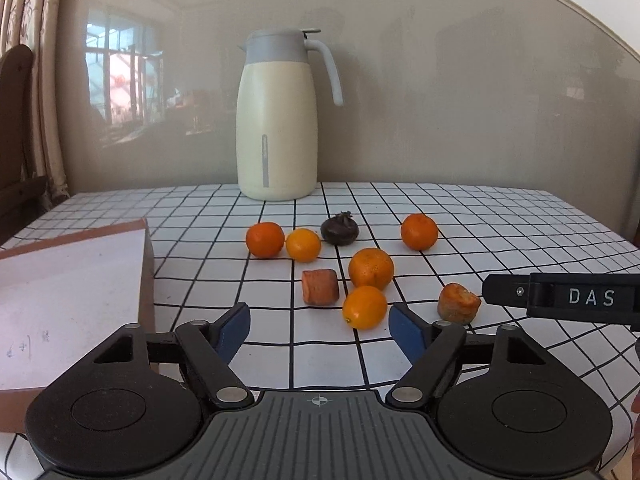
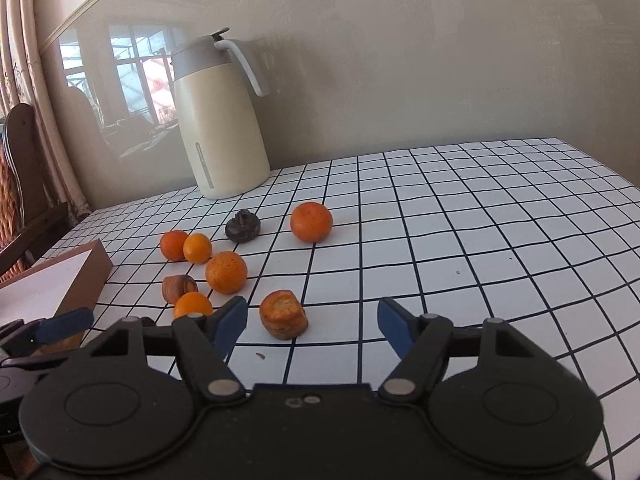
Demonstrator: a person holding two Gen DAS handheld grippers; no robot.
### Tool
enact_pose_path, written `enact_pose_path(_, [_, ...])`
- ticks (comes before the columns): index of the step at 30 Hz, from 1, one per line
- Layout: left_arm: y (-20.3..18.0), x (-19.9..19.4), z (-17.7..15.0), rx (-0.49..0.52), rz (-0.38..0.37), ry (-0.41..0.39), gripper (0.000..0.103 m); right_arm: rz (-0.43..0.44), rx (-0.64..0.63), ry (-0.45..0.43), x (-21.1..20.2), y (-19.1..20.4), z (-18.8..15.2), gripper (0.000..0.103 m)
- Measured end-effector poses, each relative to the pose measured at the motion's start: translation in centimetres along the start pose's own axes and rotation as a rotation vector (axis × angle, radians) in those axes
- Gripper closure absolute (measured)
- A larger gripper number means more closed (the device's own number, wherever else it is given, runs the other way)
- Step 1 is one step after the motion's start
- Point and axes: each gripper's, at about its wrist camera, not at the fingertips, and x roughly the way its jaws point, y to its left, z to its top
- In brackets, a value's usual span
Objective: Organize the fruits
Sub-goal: 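Move both tools back to the fruits on the table, then close the left gripper on a mandarin while the right gripper grasps a cut carrot piece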
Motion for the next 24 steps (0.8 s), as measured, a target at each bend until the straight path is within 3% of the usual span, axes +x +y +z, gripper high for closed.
enact_pose_path(3, [-0.4,0.8,0.0,0.015,-0.004,0.015,0.036,0.021,-0.019,0.02,0.7,0.6,0.1,0.052])
enact_pose_path(9, [-1.2,3.0,0.4,0.036,-0.024,0.05,0.052,0.027,-0.019,0.039,2.0,0.9,0.3,0.058])
enact_pose_path(19, [-3.0,4.4,0.3,0.069,-0.038,0.052,0.053,0.024,-0.003,0.068,3.8,0.8,0.4,0.067])
enact_pose_path(24, [-3.1,5.0,0.4,0.059,-0.028,0.071,0.062,0.022,-0.001,0.067,4.1,1.0,0.5,0.067])
